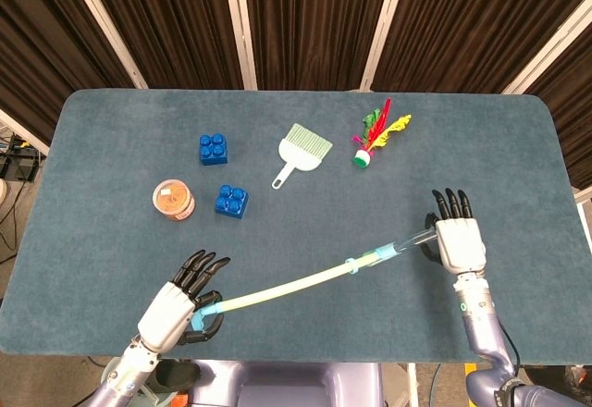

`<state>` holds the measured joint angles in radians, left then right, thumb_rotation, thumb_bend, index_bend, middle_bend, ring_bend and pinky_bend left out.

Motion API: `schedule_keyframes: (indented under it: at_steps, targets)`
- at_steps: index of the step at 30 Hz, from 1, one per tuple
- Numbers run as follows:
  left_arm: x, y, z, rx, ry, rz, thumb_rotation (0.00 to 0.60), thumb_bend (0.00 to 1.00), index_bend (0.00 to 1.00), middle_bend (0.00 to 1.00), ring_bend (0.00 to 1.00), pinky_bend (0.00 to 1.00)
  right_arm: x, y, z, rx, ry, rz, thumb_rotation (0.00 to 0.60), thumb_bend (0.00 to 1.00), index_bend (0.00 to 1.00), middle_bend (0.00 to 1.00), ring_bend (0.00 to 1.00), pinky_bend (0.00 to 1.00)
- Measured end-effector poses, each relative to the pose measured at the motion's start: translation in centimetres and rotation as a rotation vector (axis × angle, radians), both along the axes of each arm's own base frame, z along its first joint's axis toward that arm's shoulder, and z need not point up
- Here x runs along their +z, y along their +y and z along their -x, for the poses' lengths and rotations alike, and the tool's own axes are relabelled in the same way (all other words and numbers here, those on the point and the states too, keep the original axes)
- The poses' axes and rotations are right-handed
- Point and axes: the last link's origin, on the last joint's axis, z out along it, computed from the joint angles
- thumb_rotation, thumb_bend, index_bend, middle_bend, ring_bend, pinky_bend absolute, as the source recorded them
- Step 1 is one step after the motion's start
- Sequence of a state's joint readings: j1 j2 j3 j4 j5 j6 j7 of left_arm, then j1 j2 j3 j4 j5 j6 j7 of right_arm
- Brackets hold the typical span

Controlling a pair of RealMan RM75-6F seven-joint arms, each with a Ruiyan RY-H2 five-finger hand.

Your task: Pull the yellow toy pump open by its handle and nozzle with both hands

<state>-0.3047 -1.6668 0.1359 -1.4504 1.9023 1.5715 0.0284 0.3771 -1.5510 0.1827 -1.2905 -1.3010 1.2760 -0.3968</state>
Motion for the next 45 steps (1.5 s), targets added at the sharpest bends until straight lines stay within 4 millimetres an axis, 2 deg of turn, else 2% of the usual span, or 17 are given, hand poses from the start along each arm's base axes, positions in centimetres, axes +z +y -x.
schedule_keyframes:
  at_steps: [13,16,18,20,25,27,30,37,39,41,43,45]
  targets:
    - [0.3,1.0,0.9,0.036,0.010,-0.016,0.600,0.76,0.68,0.07,0.00,0.00,3.5,0.2,0.9,-0.031,0.093,0.151,0.600,0.43,0.74,0.13,0.00,0.00]
    - [0.1,1.3,1.0,0.041,0.013,-0.017,0.600,0.69,0.55,0.05,0.00,0.00,3.7,0.5,0.7,-0.029,0.095,0.150,0.600,0.43,0.74,0.13,0.00,0.00]
    - [0.0,1.6,1.1,0.044,0.017,-0.022,0.600,0.61,0.37,0.04,0.00,0.00,3.6,0.7,0.6,-0.027,0.092,0.140,0.600,0.43,0.74,0.13,0.00,0.00]
    - [-0.2,2.0,1.2,0.050,0.024,-0.026,0.600,0.57,0.27,0.03,0.00,0.00,3.2,1.2,0.4,-0.021,0.088,0.119,0.600,0.43,0.74,0.13,0.00,0.00]
    - [-0.6,3.4,1.4,0.086,0.035,-0.042,0.600,0.49,0.12,0.03,0.00,0.00,2.2,2.2,0.3,-0.018,0.100,0.075,0.600,0.43,0.72,0.12,0.00,0.00]
    - [-0.8,3.9,1.6,0.107,0.041,-0.052,0.600,0.45,0.08,0.03,0.00,0.00,1.6,2.8,0.4,-0.021,0.119,0.055,0.600,0.43,0.68,0.11,0.00,0.00]
    - [-1.0,4.8,2.1,0.149,0.057,-0.059,0.600,0.41,0.05,0.02,0.00,0.00,0.6,3.9,0.6,-0.031,0.144,0.021,0.600,0.42,0.57,0.08,0.00,0.00]
    - [-1.4,5.8,3.2,0.211,0.092,-0.051,0.600,0.38,0.04,0.02,0.00,0.00,-0.8,5.7,0.6,-0.043,0.164,-0.047,0.600,0.39,0.40,0.03,0.00,0.00]
    - [-1.5,5.9,3.4,0.220,0.104,-0.048,0.600,0.38,0.04,0.01,0.00,0.00,-1.3,6.1,0.7,-0.050,0.162,-0.064,0.600,0.31,0.31,0.01,0.00,0.00]
    - [-1.6,5.9,3.5,0.224,0.111,-0.041,0.600,0.38,0.03,0.01,0.00,0.00,-2.0,6.5,0.9,-0.058,0.165,-0.096,0.600,0.16,0.21,0.00,0.00,0.00]
    - [-1.8,5.9,3.6,0.227,0.117,-0.034,0.600,0.37,0.03,0.01,0.00,0.00,-2.6,6.9,1.0,-0.067,0.164,-0.129,0.600,0.06,0.15,0.00,0.00,0.00]
    - [-1.8,5.9,3.8,0.231,0.124,-0.033,0.600,0.37,0.02,0.00,0.00,0.00,-2.8,7.1,1.0,-0.071,0.153,-0.145,0.600,0.00,0.07,0.00,0.00,0.00]
